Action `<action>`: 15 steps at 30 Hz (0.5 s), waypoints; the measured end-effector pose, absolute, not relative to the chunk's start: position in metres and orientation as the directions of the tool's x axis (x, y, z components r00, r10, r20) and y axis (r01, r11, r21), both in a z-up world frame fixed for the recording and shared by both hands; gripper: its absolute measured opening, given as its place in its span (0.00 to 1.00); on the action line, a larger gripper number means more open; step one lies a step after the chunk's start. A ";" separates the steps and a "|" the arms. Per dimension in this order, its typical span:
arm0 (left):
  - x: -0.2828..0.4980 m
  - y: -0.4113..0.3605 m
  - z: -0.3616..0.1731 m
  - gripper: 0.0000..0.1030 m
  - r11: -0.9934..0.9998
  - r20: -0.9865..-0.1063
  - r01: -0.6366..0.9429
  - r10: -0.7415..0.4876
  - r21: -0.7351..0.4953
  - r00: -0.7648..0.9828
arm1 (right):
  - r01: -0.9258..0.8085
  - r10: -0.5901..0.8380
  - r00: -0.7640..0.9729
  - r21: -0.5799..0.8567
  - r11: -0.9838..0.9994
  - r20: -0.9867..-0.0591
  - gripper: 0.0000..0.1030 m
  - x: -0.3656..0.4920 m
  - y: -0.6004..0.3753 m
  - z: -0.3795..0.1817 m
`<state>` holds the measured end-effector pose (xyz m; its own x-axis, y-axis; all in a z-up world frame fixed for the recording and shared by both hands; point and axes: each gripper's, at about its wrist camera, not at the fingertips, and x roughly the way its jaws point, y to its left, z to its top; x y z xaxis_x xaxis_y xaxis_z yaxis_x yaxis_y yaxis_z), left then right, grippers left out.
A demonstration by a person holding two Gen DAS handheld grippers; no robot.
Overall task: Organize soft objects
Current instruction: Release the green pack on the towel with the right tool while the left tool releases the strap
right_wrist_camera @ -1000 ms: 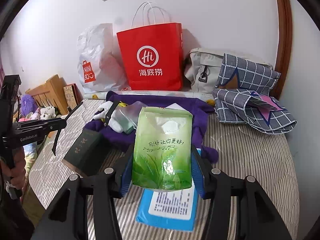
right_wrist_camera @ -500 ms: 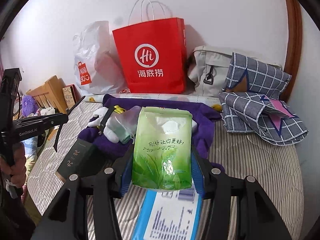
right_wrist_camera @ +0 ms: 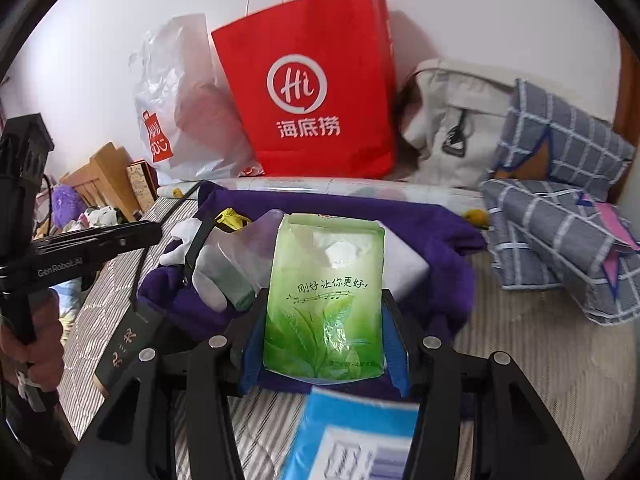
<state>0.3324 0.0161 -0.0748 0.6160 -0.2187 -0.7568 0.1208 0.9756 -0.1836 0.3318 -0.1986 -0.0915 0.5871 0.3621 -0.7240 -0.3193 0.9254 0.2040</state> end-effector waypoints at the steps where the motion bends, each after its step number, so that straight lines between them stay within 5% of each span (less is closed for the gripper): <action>1: 0.339 0.014 -0.079 0.19 0.973 -0.761 0.124 -0.228 -0.193 0.607 | -0.328 0.368 0.572 0.207 0.922 -0.733 0.49 0.338 -0.196 -0.095; 15: 0.380 0.000 -0.119 0.20 0.967 -0.814 0.134 -0.253 -0.215 0.523 | -0.336 0.373 0.470 0.228 0.914 -0.800 0.49 0.382 -0.178 -0.135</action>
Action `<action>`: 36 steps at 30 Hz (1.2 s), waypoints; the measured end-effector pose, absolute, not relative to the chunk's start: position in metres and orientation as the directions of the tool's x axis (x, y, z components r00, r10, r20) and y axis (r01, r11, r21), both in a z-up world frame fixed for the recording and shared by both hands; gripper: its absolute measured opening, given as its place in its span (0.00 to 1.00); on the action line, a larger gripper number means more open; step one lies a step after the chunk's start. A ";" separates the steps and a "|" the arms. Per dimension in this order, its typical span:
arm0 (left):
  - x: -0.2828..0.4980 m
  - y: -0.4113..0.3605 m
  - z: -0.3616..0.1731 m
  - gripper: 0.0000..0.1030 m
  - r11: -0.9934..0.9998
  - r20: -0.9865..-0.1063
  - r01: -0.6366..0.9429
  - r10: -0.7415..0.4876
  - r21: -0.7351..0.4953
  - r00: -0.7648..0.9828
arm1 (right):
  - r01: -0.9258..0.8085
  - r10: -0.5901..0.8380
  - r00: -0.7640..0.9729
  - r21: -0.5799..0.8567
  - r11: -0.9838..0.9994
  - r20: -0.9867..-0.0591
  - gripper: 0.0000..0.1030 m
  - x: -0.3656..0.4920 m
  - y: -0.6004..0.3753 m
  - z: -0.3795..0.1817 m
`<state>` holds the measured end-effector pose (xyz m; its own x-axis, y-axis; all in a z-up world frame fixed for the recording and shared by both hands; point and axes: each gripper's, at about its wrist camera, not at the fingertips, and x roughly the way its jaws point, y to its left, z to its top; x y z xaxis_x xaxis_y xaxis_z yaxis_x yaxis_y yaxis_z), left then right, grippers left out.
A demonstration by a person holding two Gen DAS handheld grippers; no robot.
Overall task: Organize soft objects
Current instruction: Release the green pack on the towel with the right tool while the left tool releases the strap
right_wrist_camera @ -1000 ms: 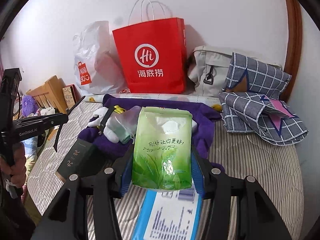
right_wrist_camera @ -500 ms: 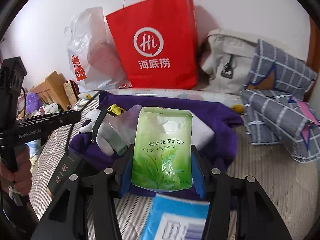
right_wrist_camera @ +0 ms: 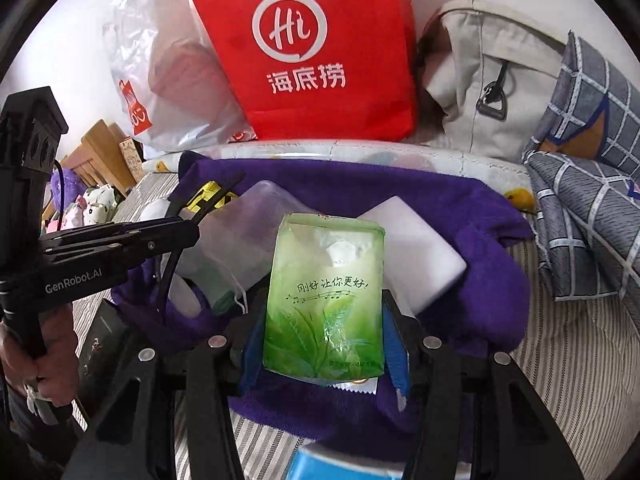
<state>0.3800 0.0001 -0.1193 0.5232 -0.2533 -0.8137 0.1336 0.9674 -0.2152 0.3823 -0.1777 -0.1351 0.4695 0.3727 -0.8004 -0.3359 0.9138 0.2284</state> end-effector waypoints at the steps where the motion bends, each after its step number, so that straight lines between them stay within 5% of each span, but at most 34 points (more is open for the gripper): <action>1: 0.381 -0.001 -0.121 0.20 0.967 -0.817 0.135 -0.253 -0.215 0.519 | -0.337 0.372 0.462 0.228 0.913 -0.805 0.49 0.384 -0.177 -0.137; 8: 0.384 -0.008 -0.125 0.20 0.975 -0.828 0.154 -0.220 -0.163 0.515 | -0.321 0.376 0.409 0.254 0.912 -0.831 0.52 0.393 -0.177 -0.149; 10: 0.384 -0.008 -0.125 0.28 0.972 -0.827 0.160 -0.232 -0.173 0.512 | -0.319 0.390 0.402 0.273 0.908 -0.828 0.59 0.393 -0.179 -0.149; 12: 0.384 -0.009 -0.124 0.46 0.970 -0.828 0.160 -0.241 -0.184 0.506 | -0.321 0.395 0.400 0.277 0.906 -0.827 0.71 0.393 -0.180 -0.148; 33: 0.266 -0.003 -0.055 0.62 0.979 -0.775 0.128 -0.206 -0.161 0.598 | -0.263 0.311 0.623 0.182 0.947 -0.718 0.75 0.263 -0.194 -0.046; 36: 0.234 -0.003 -0.042 0.67 0.980 -0.754 0.123 -0.199 -0.156 0.625 | -0.244 0.286 0.639 0.164 0.956 -0.714 0.82 0.236 -0.195 -0.035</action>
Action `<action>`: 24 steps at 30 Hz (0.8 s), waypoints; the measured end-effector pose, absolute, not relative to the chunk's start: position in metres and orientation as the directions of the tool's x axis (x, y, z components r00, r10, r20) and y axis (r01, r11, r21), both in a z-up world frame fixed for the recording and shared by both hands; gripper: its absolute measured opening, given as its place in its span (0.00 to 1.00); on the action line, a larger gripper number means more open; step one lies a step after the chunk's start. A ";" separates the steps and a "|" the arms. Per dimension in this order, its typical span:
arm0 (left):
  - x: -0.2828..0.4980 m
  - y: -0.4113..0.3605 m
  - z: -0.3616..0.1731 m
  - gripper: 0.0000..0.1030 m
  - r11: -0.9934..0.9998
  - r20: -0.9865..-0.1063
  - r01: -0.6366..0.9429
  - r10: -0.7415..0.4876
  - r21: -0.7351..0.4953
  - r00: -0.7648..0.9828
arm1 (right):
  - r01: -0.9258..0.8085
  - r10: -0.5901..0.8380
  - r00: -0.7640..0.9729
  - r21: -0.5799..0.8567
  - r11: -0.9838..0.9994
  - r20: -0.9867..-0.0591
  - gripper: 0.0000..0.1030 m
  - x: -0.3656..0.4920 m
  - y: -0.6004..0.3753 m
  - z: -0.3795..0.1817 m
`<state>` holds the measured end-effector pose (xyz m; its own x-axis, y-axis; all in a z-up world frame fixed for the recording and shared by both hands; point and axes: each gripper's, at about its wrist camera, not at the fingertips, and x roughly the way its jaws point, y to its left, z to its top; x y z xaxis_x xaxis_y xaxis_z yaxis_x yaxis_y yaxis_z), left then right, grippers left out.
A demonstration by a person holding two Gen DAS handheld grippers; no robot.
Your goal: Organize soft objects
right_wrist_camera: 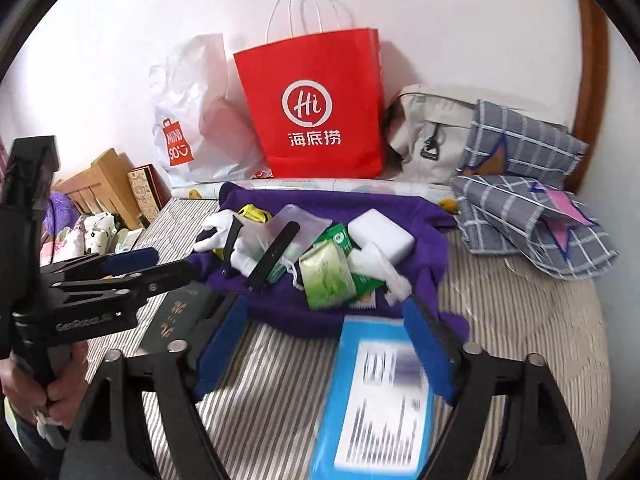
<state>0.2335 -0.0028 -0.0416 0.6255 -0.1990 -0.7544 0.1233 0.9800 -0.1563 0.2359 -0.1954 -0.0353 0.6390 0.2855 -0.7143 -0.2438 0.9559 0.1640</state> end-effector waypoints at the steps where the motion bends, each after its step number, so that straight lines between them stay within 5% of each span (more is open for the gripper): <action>1: 0.221 -0.003 -0.037 0.69 0.982 -0.746 0.120 -0.189 -0.146 0.639 | -0.236 0.279 0.643 0.162 0.958 -0.714 0.83 0.227 -0.197 -0.033; 11: 0.123 -0.011 -0.004 0.73 0.989 -0.685 0.093 -0.147 -0.116 0.714 | -0.193 0.251 0.684 0.162 0.968 -0.685 0.86 0.132 -0.213 -0.013; 16: 0.081 -0.015 0.006 0.84 0.990 -0.656 0.094 -0.140 -0.106 0.742 | -0.179 0.245 0.730 0.167 0.970 -0.638 0.99 0.088 -0.223 0.000; 24: 0.029 -0.017 0.010 0.96 0.995 -0.633 0.058 -0.099 -0.085 0.768 | -0.155 0.163 0.760 0.069 0.986 -0.629 1.00 0.036 -0.221 0.000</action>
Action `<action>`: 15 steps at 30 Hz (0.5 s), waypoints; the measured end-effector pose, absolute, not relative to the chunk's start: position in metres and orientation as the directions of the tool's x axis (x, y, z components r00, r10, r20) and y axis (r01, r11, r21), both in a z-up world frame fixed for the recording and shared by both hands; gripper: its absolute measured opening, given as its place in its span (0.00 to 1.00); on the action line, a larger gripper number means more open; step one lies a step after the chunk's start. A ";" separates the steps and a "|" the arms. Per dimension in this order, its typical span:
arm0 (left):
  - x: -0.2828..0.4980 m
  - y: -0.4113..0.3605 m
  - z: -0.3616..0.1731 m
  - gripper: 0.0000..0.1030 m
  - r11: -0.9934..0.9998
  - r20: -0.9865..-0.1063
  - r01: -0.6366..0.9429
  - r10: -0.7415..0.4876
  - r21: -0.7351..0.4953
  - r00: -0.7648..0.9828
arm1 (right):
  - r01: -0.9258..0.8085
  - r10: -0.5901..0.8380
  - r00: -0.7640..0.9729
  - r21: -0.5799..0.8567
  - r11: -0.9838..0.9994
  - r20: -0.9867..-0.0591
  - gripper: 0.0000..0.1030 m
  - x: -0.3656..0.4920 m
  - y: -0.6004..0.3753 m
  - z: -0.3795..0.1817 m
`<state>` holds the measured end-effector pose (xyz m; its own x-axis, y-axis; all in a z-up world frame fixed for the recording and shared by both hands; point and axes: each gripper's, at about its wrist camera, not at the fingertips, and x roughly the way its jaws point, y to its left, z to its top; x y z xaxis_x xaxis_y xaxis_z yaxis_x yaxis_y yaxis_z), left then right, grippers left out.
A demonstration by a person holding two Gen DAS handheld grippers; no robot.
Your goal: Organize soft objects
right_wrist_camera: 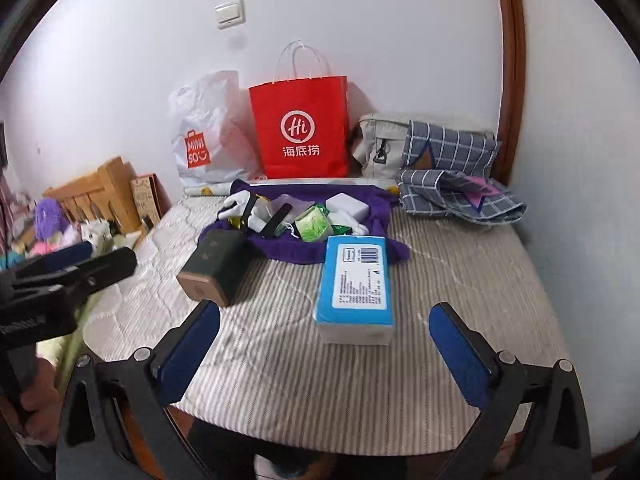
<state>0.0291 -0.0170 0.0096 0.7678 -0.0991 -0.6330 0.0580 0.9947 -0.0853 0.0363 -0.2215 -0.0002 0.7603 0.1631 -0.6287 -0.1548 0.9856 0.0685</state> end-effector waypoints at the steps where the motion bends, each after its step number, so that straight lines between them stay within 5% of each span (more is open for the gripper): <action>1: 0.024 -0.017 0.010 0.96 0.996 -0.633 0.048 -0.086 -0.077 0.770 | -0.149 0.148 0.766 0.052 0.988 -0.626 1.00 0.032 -0.221 0.000; 15: 0.000 -0.016 0.015 0.96 0.997 -0.605 0.035 -0.069 -0.068 0.793 | -0.127 0.150 0.767 0.082 0.989 -0.623 1.00 0.001 -0.223 0.005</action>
